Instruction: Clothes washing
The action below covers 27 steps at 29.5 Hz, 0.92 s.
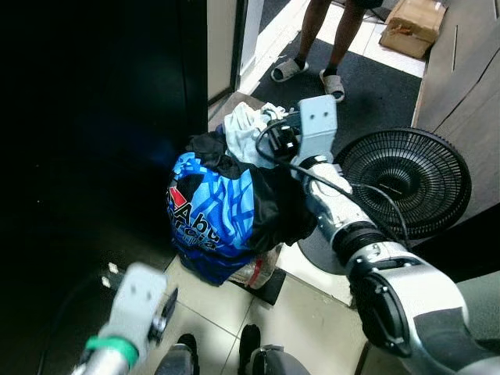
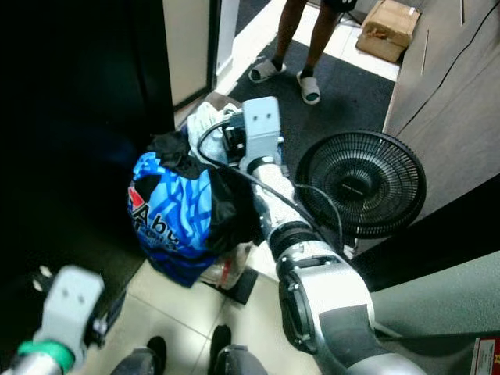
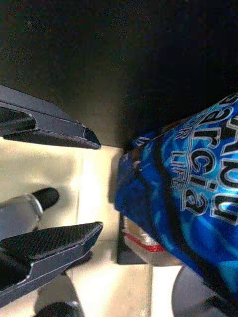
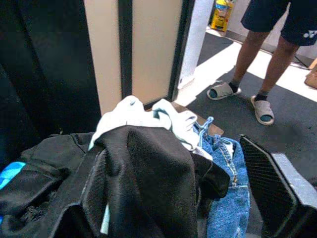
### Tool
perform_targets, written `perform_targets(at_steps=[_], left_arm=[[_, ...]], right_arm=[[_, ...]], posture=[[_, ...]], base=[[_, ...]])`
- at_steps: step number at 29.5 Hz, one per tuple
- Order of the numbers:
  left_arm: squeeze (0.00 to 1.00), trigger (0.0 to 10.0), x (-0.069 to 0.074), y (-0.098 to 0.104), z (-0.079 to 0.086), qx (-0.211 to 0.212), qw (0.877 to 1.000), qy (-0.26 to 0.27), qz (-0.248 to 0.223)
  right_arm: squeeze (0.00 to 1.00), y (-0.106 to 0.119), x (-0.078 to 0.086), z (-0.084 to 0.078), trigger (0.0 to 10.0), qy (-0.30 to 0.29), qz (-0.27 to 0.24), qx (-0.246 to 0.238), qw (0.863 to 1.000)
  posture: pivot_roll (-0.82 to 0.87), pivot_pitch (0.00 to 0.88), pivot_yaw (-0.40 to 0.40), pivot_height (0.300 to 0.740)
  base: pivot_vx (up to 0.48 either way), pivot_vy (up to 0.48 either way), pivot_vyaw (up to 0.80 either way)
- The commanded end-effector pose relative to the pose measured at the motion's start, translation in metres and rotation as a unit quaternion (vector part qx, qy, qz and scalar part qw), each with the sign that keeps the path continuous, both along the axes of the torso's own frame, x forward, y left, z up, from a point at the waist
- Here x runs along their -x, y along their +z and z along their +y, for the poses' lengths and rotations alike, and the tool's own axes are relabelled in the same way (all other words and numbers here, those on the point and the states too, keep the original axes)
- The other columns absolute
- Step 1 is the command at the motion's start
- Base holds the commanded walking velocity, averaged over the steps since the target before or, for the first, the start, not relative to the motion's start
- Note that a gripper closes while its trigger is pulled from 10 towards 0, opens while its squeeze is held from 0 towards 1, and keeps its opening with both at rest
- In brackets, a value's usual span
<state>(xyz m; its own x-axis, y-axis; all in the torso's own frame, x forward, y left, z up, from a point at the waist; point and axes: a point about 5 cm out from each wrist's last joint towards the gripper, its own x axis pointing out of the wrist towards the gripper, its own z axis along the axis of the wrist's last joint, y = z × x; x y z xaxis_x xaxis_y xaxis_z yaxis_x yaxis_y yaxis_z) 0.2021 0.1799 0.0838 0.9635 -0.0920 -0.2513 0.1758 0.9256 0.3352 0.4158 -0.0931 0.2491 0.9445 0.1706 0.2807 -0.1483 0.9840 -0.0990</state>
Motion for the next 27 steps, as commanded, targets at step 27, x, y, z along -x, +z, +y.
perform_targets(at_steps=[27], left_arm=[[0.0,10.0,-0.001,-0.042,0.023,-0.043,0.997,0.059,0.018]], right_arm=[[0.0,-0.061,0.004,-0.083,10.0,-0.14,0.151,0.188,0.96]], posture=[[0.22,0.356,-0.039,0.74]], base=[[0.0,0.0,0.0]])
